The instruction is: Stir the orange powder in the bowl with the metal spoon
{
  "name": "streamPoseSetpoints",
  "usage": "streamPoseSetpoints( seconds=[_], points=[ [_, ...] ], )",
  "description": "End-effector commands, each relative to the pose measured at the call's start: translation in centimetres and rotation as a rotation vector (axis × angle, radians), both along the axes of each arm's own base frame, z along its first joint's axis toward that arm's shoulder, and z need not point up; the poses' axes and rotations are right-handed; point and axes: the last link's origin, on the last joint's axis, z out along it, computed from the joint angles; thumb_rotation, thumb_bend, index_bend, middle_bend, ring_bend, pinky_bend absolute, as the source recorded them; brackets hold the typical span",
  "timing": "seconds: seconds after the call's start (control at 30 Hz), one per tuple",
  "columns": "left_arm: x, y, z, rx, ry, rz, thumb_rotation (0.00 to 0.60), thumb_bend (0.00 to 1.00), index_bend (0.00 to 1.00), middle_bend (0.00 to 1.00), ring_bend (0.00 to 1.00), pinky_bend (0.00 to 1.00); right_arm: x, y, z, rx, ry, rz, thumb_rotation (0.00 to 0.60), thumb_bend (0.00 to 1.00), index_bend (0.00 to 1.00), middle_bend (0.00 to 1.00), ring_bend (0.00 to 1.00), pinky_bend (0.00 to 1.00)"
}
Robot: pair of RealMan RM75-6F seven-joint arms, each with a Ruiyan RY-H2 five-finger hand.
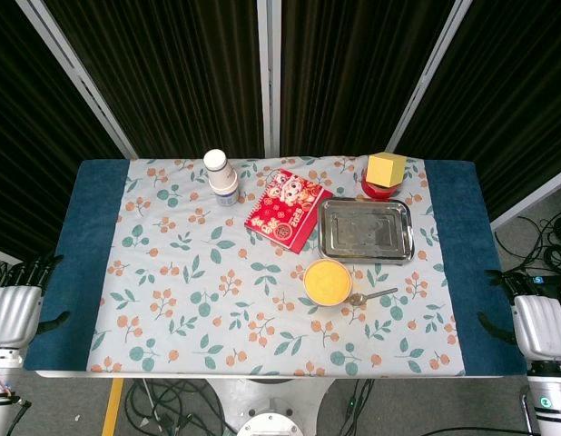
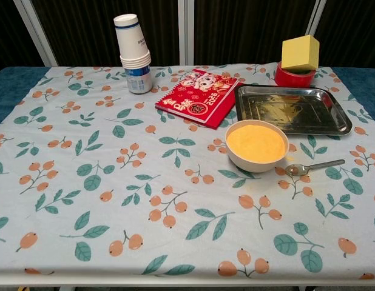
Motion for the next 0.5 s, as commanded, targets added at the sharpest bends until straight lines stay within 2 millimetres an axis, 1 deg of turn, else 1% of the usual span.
streamPoseSetpoints(
  seconds=[0.03,0.33,0.37,0.43,0.5],
  points=[
    [0.03,0.01,0.00,0.000,0.001,-0.001,0.600,0.09,0.19,0.18,0.13,0.18,0.00,-0.04,-0.02,0.005,0.000,-0.001,0.600,0.16,0.25,0.37,0.23,0.37],
    [0.21,-0.12,0.17,0.012,0.009,-0.012,0.600,0.10,0.19,0.18,0.12,0.18,0.15,-0.02,0.09,0.001,0.017,0.017,0.600,0.16,0.25,0.35,0.23,0.37],
    [0.28,-0.13,0.26,0.027,0.014,-0.023,0.600,0.10,0.19,0.18,0.10,0.16,0.15,0.03,0.10,0.005,0.020,0.018,0.600,0.16,0.24,0.34,0.22,0.35],
    [0.31,-0.21,0.28,0.040,0.020,-0.033,0.600,0.10,0.18,0.15,0.06,0.12,0.14,0.09,0.11,0.016,0.025,0.022,0.600,0.15,0.19,0.28,0.16,0.27],
    [0.31,-0.31,0.26,0.040,0.018,-0.035,0.600,0.10,0.17,0.12,0.04,0.10,0.24,0.04,0.18,0.024,0.035,0.031,0.600,0.13,0.12,0.22,0.09,0.17]
  ],
)
